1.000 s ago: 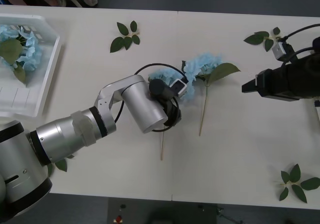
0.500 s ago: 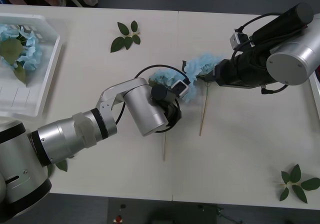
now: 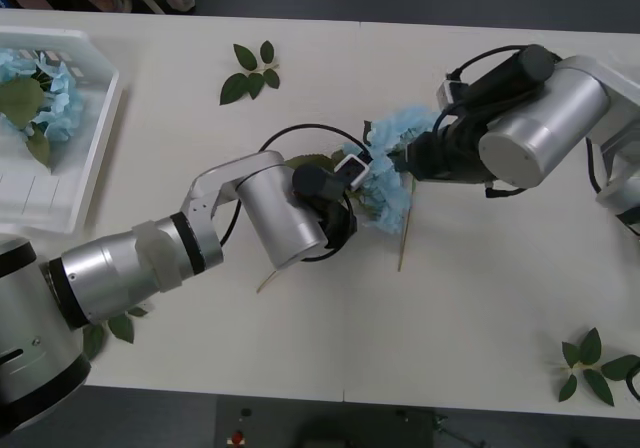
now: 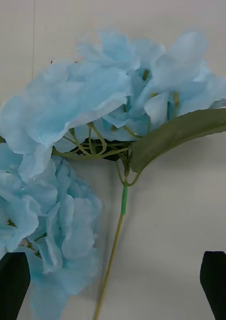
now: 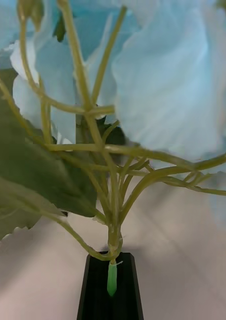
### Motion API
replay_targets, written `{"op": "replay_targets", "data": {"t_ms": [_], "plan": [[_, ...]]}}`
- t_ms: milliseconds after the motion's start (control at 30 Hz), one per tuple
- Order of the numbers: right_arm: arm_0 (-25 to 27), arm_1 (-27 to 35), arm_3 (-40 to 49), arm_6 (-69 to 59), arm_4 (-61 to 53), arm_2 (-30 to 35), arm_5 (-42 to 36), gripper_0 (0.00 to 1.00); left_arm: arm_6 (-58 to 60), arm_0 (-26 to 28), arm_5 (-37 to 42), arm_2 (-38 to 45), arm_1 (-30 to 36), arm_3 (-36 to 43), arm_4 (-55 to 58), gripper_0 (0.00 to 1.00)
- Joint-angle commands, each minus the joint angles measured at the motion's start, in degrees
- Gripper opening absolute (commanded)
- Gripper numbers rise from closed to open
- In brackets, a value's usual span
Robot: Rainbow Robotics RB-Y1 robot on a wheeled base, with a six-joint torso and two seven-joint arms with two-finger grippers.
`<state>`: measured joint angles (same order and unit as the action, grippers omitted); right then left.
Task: Put the red flowers into the right box and the blue flowers into the left box
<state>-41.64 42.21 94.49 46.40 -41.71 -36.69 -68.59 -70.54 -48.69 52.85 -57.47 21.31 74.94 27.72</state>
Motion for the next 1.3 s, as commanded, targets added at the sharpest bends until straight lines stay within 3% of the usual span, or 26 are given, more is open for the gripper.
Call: {"op": "replay_targets", "data": {"t_ms": [33, 67, 167, 233, 333, 467, 633, 833, 867, 933, 967, 1033, 1100, 1233, 1300], "plan": [[-4.3, -2.9, -4.8, -0.3, 2.8, -4.0, 2.7, 1.0, 2.4, 0.4, 8.6, 7.8, 15.6, 22.4, 11.7, 0.0], [-4.5, -3.4, -5.5, -0.3, 2.9, -4.2, 2.9, 1.0, 2.4, 0.4, 10.2, 9.2, 18.0, 25.5, 14.0, 0.0], [-5.5, -5.7, -9.0, 0.2, 3.8, -4.2, 3.6, 1.0, 0.9, 0.8, 19.0, 16.9, 33.3, 40.8, 25.5, 0.0], [-5.9, -7.1, -10.9, 0.6, 4.6, -4.2, 3.8, 1.0, -4.2, 2.7, 22.6, 22.8, 42.7, 46.7, 31.0, 0.0], [-6.3, -8.8, -13.5, 1.2, 5.1, -4.2, 5.0, 1.0, -10.1, 8.1, 26.9, 31.6, 51.9, 48.2, 35.5, 0.0], [-7.2, -11.0, -17.7, 2.4, 6.6, -5.5, 6.8, 1.0, -17.8, 20.0, 26.6, 42.9, 58.3, 42.1, 31.9, 0.0], [-8.4, -13.5, -23.1, 3.4, 8.2, -6.3, 9.2, 1.0, -24.9, 29.6, 19.2, 45.6, 58.3, 32.8, 16.0, 0.0], [-9.1, -15.1, -28.2, 4.8, 8.7, -6.8, 11.6, 1.0, -25.6, 33.3, 7.9, 42.3, 57.8, 19.1, 10.5, 0.0], [-9.2, -15.1, -28.7, 5.0, 8.7, -7.1, 12.1, 1.0, -25.5, 33.0, 6.7, 40.9, 57.8, 17.7, 10.1, 0.06], [-9.2, -15.1, -29.3, 5.3, 8.7, -7.5, 12.9, 0.88, -25.5, 31.6, 4.5, 38.3, 57.8, 14.7, 9.3, 0.31], [-9.2, -15.1, -29.4, 5.3, 8.8, -7.5, 13.0, 0.79, -25.6, 31.2, 3.9, 37.7, 57.7, 13.8, 9.4, 0.37], [-9.1, -15.1, -29.7, 5.5, 8.7, -7.6, 13.1, 0.45, -25.6, 30.1, 1.7, 36.2, 57.7, 11.3, 9.6, 0.55], [-9.1, -15.1, -29.9, 5.7, 8.7, -7.6, 13.2, 0.23, -25.9, 29.6, 0.4, 36.2, 57.8, 10.0, 10.6, 0.68], [-9.1, -15.1, -30.0, 5.9, 8.7, -7.6, 13.3, 0.0, -26.6, 28.8, -0.7, 36.2, 57.8, 9.0, 14.1, 0.74], [-9.1, -15.0, -30.2, 6.2, 8.7, -7.6, 13.9, 0.0, -27.0, 28.3, -0.7, 36.2, 57.8, 9.0, 15.6, 0.76]]}}
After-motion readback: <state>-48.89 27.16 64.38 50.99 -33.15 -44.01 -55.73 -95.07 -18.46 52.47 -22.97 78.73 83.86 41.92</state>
